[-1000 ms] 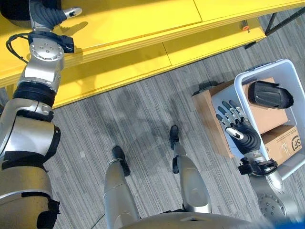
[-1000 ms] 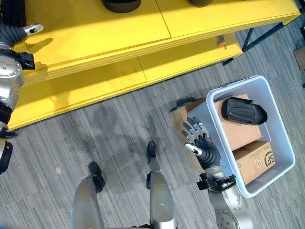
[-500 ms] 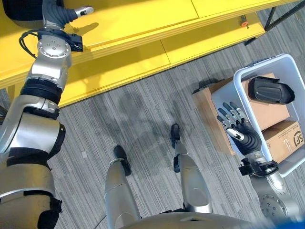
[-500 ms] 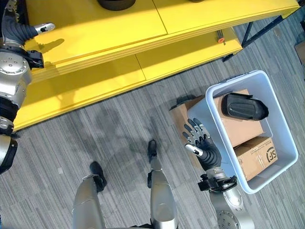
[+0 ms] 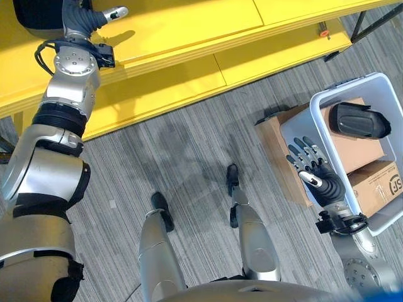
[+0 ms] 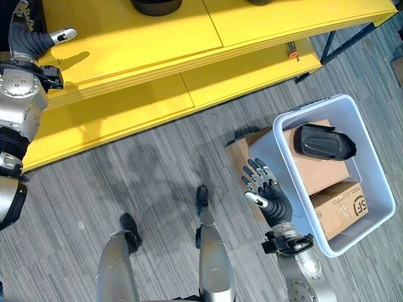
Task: Move parts from the plastic box to the shelf.
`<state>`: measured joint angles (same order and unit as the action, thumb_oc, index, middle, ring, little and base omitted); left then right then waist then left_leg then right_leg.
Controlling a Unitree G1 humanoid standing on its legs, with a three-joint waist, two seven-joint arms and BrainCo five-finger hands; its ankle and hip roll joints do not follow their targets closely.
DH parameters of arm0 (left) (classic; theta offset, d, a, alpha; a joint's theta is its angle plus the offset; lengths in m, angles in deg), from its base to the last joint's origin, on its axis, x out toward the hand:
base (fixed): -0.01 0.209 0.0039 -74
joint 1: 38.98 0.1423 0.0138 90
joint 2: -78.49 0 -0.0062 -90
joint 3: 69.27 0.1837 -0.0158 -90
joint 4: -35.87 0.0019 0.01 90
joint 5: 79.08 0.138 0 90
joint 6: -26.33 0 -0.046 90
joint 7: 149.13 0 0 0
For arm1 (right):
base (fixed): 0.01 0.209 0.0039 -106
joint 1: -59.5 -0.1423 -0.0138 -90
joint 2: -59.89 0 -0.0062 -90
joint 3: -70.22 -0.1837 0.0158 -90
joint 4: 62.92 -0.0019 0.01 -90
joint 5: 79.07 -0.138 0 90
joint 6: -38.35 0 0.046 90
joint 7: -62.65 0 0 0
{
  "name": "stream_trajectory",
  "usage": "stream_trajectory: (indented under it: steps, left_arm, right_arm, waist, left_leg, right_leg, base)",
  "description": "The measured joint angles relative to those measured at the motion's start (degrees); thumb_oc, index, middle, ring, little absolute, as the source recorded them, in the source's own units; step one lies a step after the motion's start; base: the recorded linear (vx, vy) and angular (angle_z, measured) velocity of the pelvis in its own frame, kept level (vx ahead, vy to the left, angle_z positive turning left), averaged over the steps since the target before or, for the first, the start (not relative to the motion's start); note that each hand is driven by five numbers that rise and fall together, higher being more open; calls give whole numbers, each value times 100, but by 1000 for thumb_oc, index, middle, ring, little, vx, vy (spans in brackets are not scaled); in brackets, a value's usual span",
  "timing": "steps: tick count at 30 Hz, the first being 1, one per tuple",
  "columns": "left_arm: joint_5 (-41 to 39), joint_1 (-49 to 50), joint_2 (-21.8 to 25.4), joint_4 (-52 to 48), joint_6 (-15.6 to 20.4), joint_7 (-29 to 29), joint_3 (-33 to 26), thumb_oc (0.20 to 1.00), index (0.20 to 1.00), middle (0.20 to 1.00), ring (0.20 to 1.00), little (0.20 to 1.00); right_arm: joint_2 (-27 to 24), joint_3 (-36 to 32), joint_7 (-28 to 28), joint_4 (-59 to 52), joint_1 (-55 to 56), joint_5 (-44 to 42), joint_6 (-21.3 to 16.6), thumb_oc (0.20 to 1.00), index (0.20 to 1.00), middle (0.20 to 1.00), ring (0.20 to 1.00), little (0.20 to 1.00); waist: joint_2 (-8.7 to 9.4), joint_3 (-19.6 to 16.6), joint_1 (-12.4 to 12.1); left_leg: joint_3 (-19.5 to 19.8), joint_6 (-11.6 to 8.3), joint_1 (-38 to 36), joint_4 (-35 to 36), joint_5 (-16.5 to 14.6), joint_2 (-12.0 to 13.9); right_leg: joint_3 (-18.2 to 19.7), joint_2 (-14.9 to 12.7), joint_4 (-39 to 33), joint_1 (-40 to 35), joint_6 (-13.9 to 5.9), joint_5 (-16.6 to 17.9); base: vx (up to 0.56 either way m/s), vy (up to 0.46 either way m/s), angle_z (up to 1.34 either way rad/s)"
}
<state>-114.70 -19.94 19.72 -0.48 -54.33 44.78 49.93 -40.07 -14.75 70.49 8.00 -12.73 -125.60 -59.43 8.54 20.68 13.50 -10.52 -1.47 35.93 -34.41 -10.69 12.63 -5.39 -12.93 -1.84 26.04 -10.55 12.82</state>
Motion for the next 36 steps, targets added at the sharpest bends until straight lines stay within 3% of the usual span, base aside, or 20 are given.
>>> stream_trajectory:
  steps: [25,35,36]
  left_arm:
    - [-1012,-1,-154,-674,144,-3,-63,1000,1000,1000,1000,1000]
    - [-1112,26,-89,-1399,406,-18,-107,1000,1000,1000,1000,1000]
    - [-1100,320,78,-1717,415,-39,-170,1000,1000,1000,1000,1000]
  right_arm:
    - [0,-12,34,46,-17,17,0,1000,1000,1000,1000,1000]
    - [-21,-74,32,223,-233,65,-3,1000,1000,1000,1000,1000]
    - [-30,-78,40,226,-247,68,-3,1000,1000,1000,1000,1000]
  waist:
    - [-25,-10,-44]
    - [-257,-74,-155]
    - [-289,-75,-170]
  left_leg:
    - [3,2,-190,35,2,-60]
    - [-9,-1,-476,236,89,-172]
    - [-18,-1,-621,366,128,-159]
  right_leg:
    - [12,-57,80,-140,16,33]
    - [3,-113,88,-349,8,38]
    - [-3,-147,84,-467,1,36]
  base:
    - [-2,-1,0]
    - [-26,-19,2]
    - [-17,-44,5]
